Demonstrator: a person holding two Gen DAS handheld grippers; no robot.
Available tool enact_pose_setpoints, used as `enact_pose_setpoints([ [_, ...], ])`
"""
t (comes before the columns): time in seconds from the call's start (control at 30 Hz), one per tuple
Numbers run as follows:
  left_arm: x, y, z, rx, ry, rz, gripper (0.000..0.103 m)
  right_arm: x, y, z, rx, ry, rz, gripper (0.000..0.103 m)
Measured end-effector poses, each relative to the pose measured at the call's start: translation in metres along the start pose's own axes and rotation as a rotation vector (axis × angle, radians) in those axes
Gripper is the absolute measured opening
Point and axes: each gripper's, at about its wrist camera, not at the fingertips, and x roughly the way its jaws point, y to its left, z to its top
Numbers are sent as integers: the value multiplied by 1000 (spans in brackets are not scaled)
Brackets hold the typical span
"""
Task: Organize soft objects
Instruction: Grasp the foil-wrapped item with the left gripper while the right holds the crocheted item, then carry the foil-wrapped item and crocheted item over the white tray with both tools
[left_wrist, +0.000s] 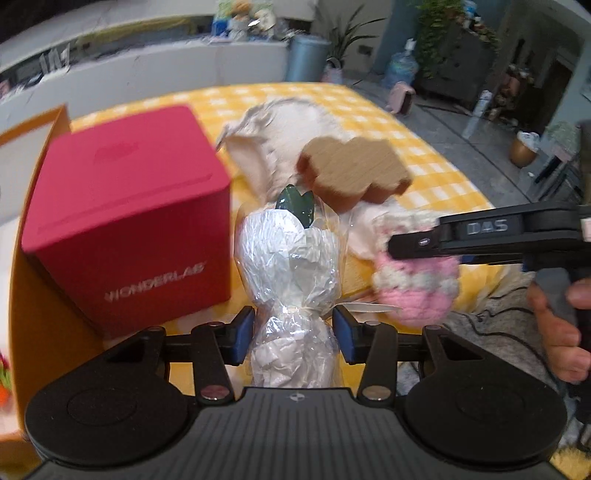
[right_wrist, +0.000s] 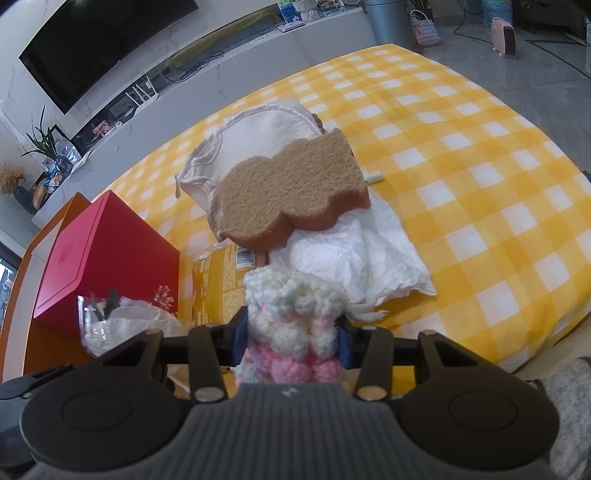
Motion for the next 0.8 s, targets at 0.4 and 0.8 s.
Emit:
enact_pose_setpoints([
  [0.4,-39,-5,12,-8,-116,-37,51,-2,1,-1,5,1,26,46],
  [0.8,-99,27,20,-126,-294,-18,51,-28,15,3,-23,-88,31,46],
])
